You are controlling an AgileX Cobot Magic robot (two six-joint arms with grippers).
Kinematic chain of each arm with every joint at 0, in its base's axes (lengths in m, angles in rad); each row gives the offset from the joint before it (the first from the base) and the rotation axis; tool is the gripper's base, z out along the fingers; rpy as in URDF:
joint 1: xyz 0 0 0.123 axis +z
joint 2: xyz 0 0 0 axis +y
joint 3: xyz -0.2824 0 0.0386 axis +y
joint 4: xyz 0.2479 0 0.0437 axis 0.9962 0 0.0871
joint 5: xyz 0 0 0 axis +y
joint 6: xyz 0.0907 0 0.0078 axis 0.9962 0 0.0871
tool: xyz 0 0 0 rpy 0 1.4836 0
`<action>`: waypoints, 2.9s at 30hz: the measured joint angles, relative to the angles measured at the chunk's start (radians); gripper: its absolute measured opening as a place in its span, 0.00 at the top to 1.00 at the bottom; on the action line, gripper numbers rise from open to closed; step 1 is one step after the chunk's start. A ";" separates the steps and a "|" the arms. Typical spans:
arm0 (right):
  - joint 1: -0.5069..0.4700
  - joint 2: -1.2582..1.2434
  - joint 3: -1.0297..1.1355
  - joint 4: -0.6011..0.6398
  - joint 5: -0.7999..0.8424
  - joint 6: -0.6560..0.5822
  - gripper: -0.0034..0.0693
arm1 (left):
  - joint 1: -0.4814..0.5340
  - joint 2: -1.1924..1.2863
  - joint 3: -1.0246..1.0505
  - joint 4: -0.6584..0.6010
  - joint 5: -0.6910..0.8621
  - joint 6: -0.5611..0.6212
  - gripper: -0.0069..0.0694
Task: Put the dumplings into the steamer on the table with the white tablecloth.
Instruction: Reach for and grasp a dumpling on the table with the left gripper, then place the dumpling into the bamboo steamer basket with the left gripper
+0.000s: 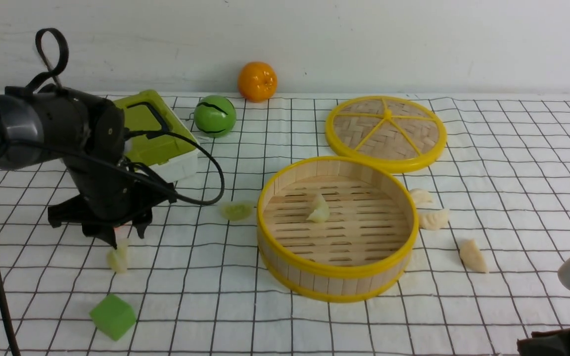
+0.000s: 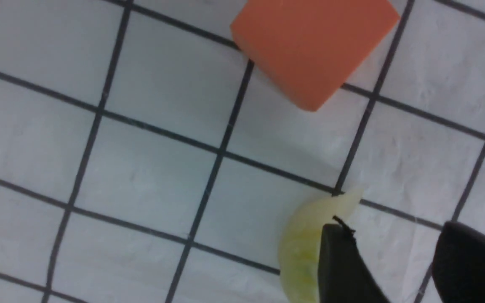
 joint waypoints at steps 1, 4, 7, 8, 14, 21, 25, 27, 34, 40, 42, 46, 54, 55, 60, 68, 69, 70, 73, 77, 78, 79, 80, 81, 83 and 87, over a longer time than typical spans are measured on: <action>0.000 0.000 0.000 -0.001 0.000 0.000 0.73 | 0.002 0.001 0.000 -0.001 0.002 -0.003 0.52; 0.000 0.000 0.000 -0.001 0.000 0.000 0.73 | 0.005 0.002 -0.001 0.001 0.005 -0.009 0.56; 0.000 0.000 0.000 -0.001 0.000 0.000 0.73 | 0.005 0.003 -0.001 0.004 0.010 -0.010 0.58; 0.000 0.000 0.000 -0.001 0.000 0.000 0.73 | 0.005 0.003 -0.003 0.004 0.012 -0.006 0.58; 0.001 0.000 0.000 -0.001 0.000 -0.002 0.72 | 0.007 -0.009 -0.009 0.016 0.044 0.031 0.58; 0.001 0.000 0.000 -0.003 0.000 -0.002 0.72 | 0.009 -0.063 -0.047 0.039 0.098 0.054 0.56; 0.001 0.000 0.000 -0.003 0.000 -0.002 0.72 | 0.009 -0.046 -0.048 0.039 0.098 0.041 0.53; 0.001 0.000 0.000 -0.003 0.000 -0.003 0.72 | 0.010 -0.026 -0.048 0.039 0.098 0.019 0.52; 0.001 0.000 0.000 -0.003 0.000 -0.003 0.72 | 0.010 0.046 -0.046 0.039 0.085 -0.014 0.54; 0.001 0.000 0.000 -0.003 0.000 -0.003 0.72 | 0.010 0.079 -0.046 0.039 0.078 -0.029 0.65; 0.001 0.000 0.000 -0.003 0.000 -0.003 0.72 | 0.010 0.079 -0.046 0.042 0.078 -0.021 0.69; 0.001 0.000 0.000 -0.003 0.000 -0.003 0.72 | 0.010 0.079 -0.059 0.022 0.083 0.025 0.69; 0.001 0.000 0.000 -0.003 -0.001 -0.003 0.71 | -0.020 0.028 -0.215 -0.243 0.143 0.266 0.69; 0.001 0.000 0.000 -0.003 -0.001 -0.003 0.71 | -0.062 0.019 -0.269 -0.283 0.153 0.310 0.69; 0.001 0.000 0.000 -0.003 -0.001 -0.003 0.71 | -0.219 0.042 -0.428 -0.321 0.172 0.343 0.69; 0.001 0.000 0.000 0.001 0.002 -0.003 0.71 | -0.417 0.243 -0.731 -0.138 0.282 0.349 0.70; 0.001 0.000 0.000 0.002 0.003 -0.003 0.71 | -0.421 0.267 -0.752 -0.096 0.296 0.349 0.70; 0.001 0.000 0.000 0.002 0.004 -0.003 0.71 | -0.421 0.267 -0.756 -0.089 0.296 0.349 0.70; 0.001 0.000 0.000 0.003 0.016 -0.003 0.70 | -0.418 0.327 -0.778 0.013 0.309 0.349 0.70; 0.001 0.000 0.000 0.003 0.016 -0.003 0.70 | -0.415 0.359 -0.778 0.038 0.281 0.358 0.70; 0.001 0.000 0.000 0.003 0.017 -0.003 0.70 | -0.415 0.365 -0.778 0.038 0.269 0.367 0.70; 0.001 0.000 0.000 0.003 0.017 -0.003 0.70 | -0.415 0.373 -0.778 0.038 0.256 0.379 0.70; 0.001 0.000 0.000 0.003 0.017 -0.003 0.69 | -0.415 0.381 -0.778 0.038 0.235 0.387 0.70; 0.001 0.000 0.000 0.003 0.017 -0.003 0.69 | -0.417 0.393 -0.778 0.038 0.209 0.393 0.70; 0.001 0.000 0.000 0.003 0.017 -0.003 0.69 | -0.417 0.399 -0.778 0.039 0.193 0.396 0.70; 0.001 0.000 0.000 0.003 0.017 -0.003 0.69 | -0.417 0.416 -0.778 0.042 0.169 0.401 0.70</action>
